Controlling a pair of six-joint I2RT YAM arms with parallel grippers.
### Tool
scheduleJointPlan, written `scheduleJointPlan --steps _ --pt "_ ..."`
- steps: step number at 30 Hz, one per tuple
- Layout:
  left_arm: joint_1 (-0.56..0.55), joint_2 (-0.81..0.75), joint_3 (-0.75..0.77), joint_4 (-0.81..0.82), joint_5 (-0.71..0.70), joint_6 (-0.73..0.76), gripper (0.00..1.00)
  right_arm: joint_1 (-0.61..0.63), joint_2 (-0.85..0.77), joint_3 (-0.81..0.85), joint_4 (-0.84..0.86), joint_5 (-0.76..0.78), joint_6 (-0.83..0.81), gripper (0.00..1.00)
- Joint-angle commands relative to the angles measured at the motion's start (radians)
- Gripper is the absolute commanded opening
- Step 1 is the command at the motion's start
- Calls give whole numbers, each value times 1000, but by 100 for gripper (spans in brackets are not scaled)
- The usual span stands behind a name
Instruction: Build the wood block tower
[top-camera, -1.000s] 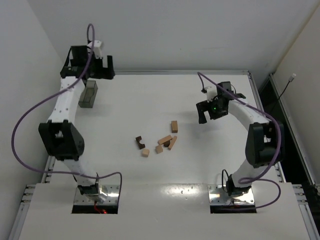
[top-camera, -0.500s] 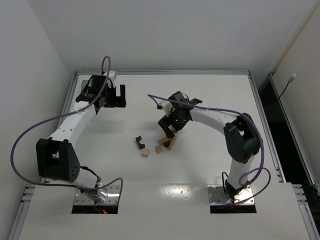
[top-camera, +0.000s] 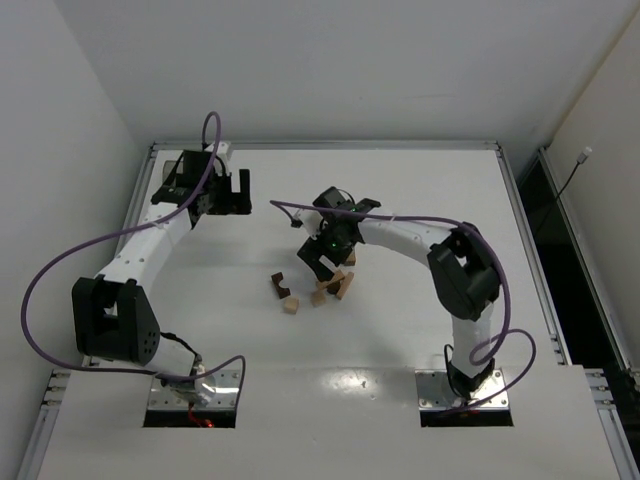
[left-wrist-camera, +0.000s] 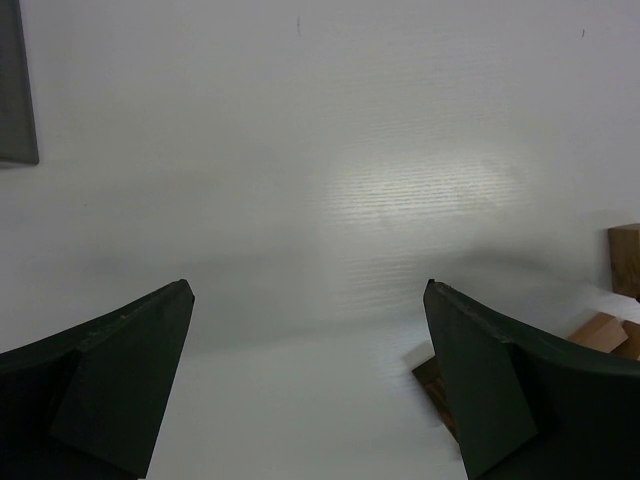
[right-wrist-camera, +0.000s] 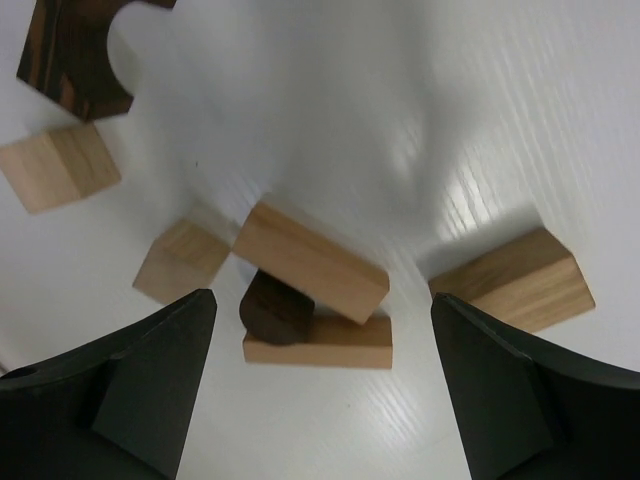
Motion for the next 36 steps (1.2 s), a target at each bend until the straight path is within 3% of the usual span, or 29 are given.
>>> scheduleJointPlan --steps 1,9,22,27,30,36 --pt "-2 -1 24 28 -9 -17 100 -3 62 68 -27 -15 84 87" --pt "29 -1 24 28 -9 -17 100 19 83 50 7 -35 3 80" --pt "67 67 80 0 58 -17 100 30 68 -103 76 66 -127 80" --pt "76 76 80 0 69 -17 100 39 80 -71 78 86 -147 64" --pt "76 76 80 0 69 -17 100 39 114 -36 64 97 -159 61" --pt "76 85 89 0 87 -17 100 69 139 -11 64 129 -224 87"
